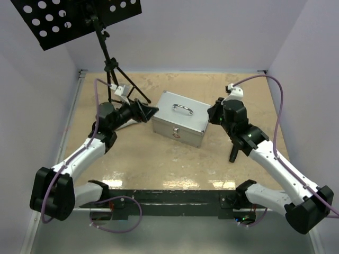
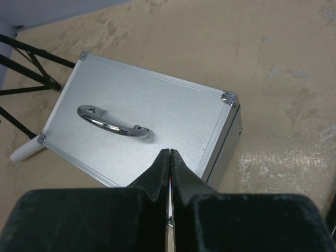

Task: Organize the medicine kit
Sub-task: Adjust the medicine box at the center of the board, then close the medicine box at the center of the board.

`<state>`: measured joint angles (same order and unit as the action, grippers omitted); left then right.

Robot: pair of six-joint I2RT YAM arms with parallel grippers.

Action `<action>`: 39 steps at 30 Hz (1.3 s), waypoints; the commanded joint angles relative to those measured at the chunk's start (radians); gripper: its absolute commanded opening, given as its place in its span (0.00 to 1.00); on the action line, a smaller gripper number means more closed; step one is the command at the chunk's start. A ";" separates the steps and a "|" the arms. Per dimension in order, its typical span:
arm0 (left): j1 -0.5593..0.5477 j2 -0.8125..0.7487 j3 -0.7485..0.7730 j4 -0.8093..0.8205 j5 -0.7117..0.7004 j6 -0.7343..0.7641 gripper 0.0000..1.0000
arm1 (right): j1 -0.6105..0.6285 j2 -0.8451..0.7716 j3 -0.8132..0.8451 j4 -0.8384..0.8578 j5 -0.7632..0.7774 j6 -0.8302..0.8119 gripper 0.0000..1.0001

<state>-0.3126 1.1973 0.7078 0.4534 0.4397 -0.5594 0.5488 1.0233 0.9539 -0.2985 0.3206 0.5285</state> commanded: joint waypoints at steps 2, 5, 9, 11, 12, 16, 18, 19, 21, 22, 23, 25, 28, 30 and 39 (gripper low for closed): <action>0.004 -0.022 -0.247 0.415 0.335 -0.207 0.88 | 0.003 0.043 0.020 0.093 -0.110 -0.059 0.00; 0.004 0.060 -0.310 0.688 0.508 -0.366 0.88 | 0.003 0.084 0.023 0.128 -0.153 -0.058 0.00; 0.004 0.191 -0.433 1.299 0.518 -0.682 0.88 | 0.003 0.115 0.016 0.173 -0.192 -0.061 0.00; 0.000 0.258 -0.452 1.437 0.516 -0.763 0.89 | 0.003 0.124 0.013 0.193 -0.212 -0.062 0.00; -0.002 0.277 -0.458 1.443 0.510 -0.770 0.95 | 0.002 0.130 0.011 0.194 -0.213 -0.061 0.00; -0.029 0.303 -0.501 1.420 0.427 -0.700 0.95 | 0.003 0.141 0.005 0.197 -0.196 -0.076 0.00; -0.074 0.289 -0.514 1.360 0.363 -0.621 0.95 | 0.003 0.138 -0.003 0.197 -0.189 -0.082 0.00; -0.098 0.279 -0.518 1.334 0.331 -0.585 0.95 | 0.003 0.136 -0.006 0.199 -0.186 -0.085 0.00; -0.155 0.269 -0.518 1.297 0.242 -0.513 0.96 | 0.003 0.136 -0.014 0.202 -0.183 -0.085 0.00; -0.178 0.272 -0.513 1.294 0.208 -0.482 0.96 | 0.003 0.136 -0.018 0.206 -0.183 -0.085 0.00; -0.203 0.284 -0.513 1.311 0.167 -0.458 0.96 | 0.003 0.138 -0.021 0.210 -0.181 -0.085 0.00; -0.233 0.333 -0.513 1.395 0.088 -0.438 0.96 | 0.003 0.142 -0.027 0.214 -0.178 -0.087 0.00; -0.255 0.422 -0.479 1.444 0.047 -0.427 0.94 | 0.003 0.152 -0.030 0.213 -0.172 -0.090 0.00; -0.267 0.447 -0.456 1.444 0.028 -0.381 0.94 | 0.003 0.155 -0.030 0.208 -0.166 -0.090 0.00; -0.298 0.561 -0.283 1.446 -0.004 -0.326 0.89 | 0.003 0.176 -0.023 0.211 -0.147 -0.091 0.00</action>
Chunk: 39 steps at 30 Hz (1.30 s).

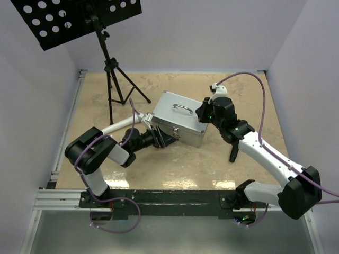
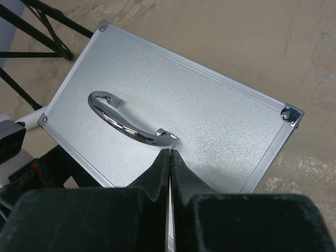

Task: Organize the medicine kit
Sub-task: Close the medicine box at the center of the board.

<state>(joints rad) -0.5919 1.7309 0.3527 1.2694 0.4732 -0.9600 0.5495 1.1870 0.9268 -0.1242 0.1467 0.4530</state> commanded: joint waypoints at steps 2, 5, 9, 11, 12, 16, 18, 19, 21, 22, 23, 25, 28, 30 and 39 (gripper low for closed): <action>-0.022 0.041 0.098 0.630 -0.038 0.083 0.89 | 0.003 0.020 0.006 0.040 0.025 -0.016 0.00; -0.022 0.061 0.117 0.630 -0.035 0.081 0.89 | 0.003 0.026 0.004 0.046 0.024 -0.014 0.00; -0.022 0.082 0.118 0.631 -0.038 0.076 0.89 | 0.003 0.046 0.006 0.055 0.014 -0.010 0.00; -0.023 0.084 0.118 0.631 -0.042 0.081 0.89 | 0.003 0.059 0.012 0.057 0.011 -0.010 0.00; -0.023 0.085 0.117 0.631 -0.048 0.083 0.89 | 0.003 0.065 0.014 0.055 0.011 -0.008 0.00; -0.023 0.085 0.123 0.631 -0.064 0.090 0.89 | 0.003 0.069 0.012 0.057 0.019 -0.007 0.00; -0.026 0.087 0.132 0.631 -0.065 0.087 0.89 | 0.003 0.068 0.006 0.057 0.022 -0.005 0.00; -0.029 0.088 0.140 0.631 -0.065 0.087 0.89 | 0.003 0.068 0.001 0.055 0.025 -0.005 0.00; -0.034 0.090 0.146 0.631 -0.070 0.087 0.89 | 0.001 0.063 -0.006 0.058 0.030 -0.004 0.00; -0.036 0.091 0.147 0.631 -0.077 0.086 0.89 | 0.003 0.060 -0.011 0.060 0.031 -0.002 0.00; -0.037 0.091 0.149 0.631 -0.082 0.086 0.89 | 0.003 0.057 -0.011 0.060 0.033 -0.002 0.00; -0.042 0.090 0.155 0.631 -0.090 0.087 0.89 | 0.003 0.054 -0.011 0.058 0.037 -0.002 0.00; -0.045 0.081 0.160 0.630 -0.096 0.086 0.89 | 0.003 0.054 -0.006 0.052 0.036 -0.005 0.00; -0.045 0.075 0.166 0.631 -0.099 0.086 0.89 | 0.003 0.056 -0.006 0.051 0.036 -0.005 0.00; -0.048 0.045 0.161 0.631 -0.100 0.089 0.89 | 0.003 0.056 -0.016 0.054 0.036 0.000 0.00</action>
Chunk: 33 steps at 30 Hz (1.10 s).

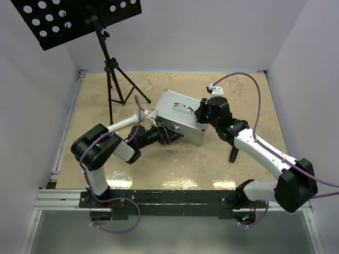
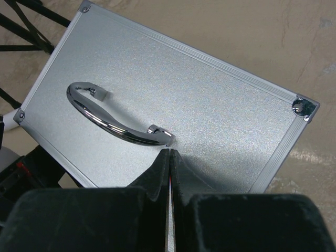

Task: Organize the medicine kit
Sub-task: Close the medicine box at the center of the board.

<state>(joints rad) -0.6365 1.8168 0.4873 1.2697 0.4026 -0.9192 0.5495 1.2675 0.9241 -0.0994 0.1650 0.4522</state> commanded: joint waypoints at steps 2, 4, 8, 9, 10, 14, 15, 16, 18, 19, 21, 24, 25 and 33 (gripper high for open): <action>-0.008 -0.053 0.020 0.631 -0.034 0.049 0.89 | 0.003 -0.026 -0.014 0.029 0.016 -0.001 0.00; -0.012 -0.065 0.016 0.631 -0.036 0.051 0.89 | 0.003 -0.025 -0.014 0.029 0.018 -0.001 0.00; -0.019 -0.089 0.013 0.631 -0.041 0.057 0.90 | 0.001 -0.026 -0.013 0.027 0.021 -0.001 0.00; -0.019 -0.093 0.011 0.631 -0.039 0.057 0.90 | 0.003 -0.026 -0.013 0.026 0.019 -0.001 0.00; -0.019 -0.094 0.011 0.631 -0.039 0.056 0.90 | 0.003 -0.026 -0.014 0.027 0.021 0.000 0.00; -0.022 -0.102 0.002 0.631 -0.033 0.051 0.90 | 0.001 -0.030 -0.016 0.024 0.021 0.000 0.00; -0.022 -0.105 -0.001 0.629 -0.030 0.051 0.89 | 0.001 -0.030 -0.016 0.024 0.021 0.000 0.00; -0.023 -0.108 -0.007 0.631 -0.030 0.051 0.89 | 0.001 -0.030 -0.016 0.024 0.019 0.000 0.00; -0.025 -0.116 -0.012 0.631 -0.027 0.052 0.89 | 0.001 -0.030 -0.013 0.024 0.021 0.000 0.00; -0.026 -0.120 -0.015 0.631 -0.025 0.054 0.89 | 0.000 -0.030 -0.014 0.024 0.021 0.000 0.00; -0.029 -0.126 -0.018 0.631 -0.021 0.056 0.89 | 0.001 -0.030 -0.014 0.026 0.022 0.000 0.00; -0.029 -0.128 -0.021 0.631 -0.018 0.056 0.89 | 0.001 -0.026 -0.013 0.024 0.022 0.002 0.00; -0.029 -0.126 -0.021 0.631 -0.019 0.056 0.89 | 0.001 -0.025 -0.011 0.024 0.022 0.000 0.00; -0.029 -0.108 -0.029 0.631 -0.015 0.048 0.85 | 0.001 -0.031 -0.014 0.024 0.024 0.000 0.00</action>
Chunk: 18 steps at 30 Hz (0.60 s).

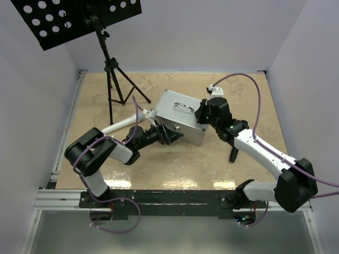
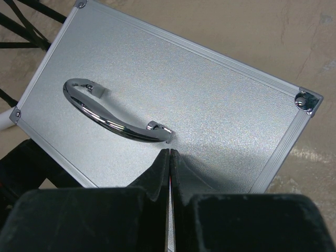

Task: Organize the medicine kit
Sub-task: Close the medicine box at the center of the board.

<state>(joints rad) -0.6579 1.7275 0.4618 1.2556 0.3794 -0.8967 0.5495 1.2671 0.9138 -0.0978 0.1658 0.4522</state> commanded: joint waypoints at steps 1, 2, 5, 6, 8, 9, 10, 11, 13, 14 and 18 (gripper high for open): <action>-0.008 -0.017 -0.003 0.645 0.016 0.025 0.84 | 0.000 -0.031 -0.006 0.023 0.026 0.000 0.00; -0.006 -0.016 -0.005 0.645 0.019 0.025 0.83 | 0.001 -0.031 -0.006 0.023 0.024 0.000 0.00; -0.006 -0.014 -0.014 0.645 0.035 0.031 0.81 | 0.001 -0.031 -0.006 0.024 0.024 -0.001 0.00; -0.005 -0.011 -0.020 0.645 0.036 0.033 0.80 | 0.001 -0.031 -0.004 0.023 0.026 -0.001 0.00; -0.005 -0.008 -0.029 0.645 0.038 0.031 0.79 | 0.001 -0.031 -0.004 0.021 0.028 -0.001 0.00; -0.005 -0.005 -0.034 0.645 0.038 0.033 0.78 | 0.001 -0.031 -0.006 0.023 0.028 0.000 0.00; -0.003 -0.002 -0.037 0.645 0.038 0.032 0.77 | 0.001 -0.031 -0.004 0.023 0.028 -0.001 0.00; -0.002 -0.002 -0.038 0.645 0.038 0.030 0.76 | 0.001 -0.031 -0.004 0.023 0.029 0.000 0.00; 0.000 0.004 -0.045 0.643 0.038 0.028 0.75 | 0.001 -0.031 -0.004 0.021 0.031 -0.003 0.00; 0.003 0.006 -0.046 0.643 0.036 0.030 0.74 | 0.001 -0.031 -0.004 0.023 0.029 -0.001 0.00; 0.009 0.009 -0.058 0.643 0.023 0.030 0.72 | 0.001 -0.031 -0.004 0.023 0.031 -0.001 0.00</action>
<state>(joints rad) -0.6563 1.7298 0.4210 1.2705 0.4068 -0.8970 0.5495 1.2671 0.9138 -0.0978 0.1688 0.4522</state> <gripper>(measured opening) 0.730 0.007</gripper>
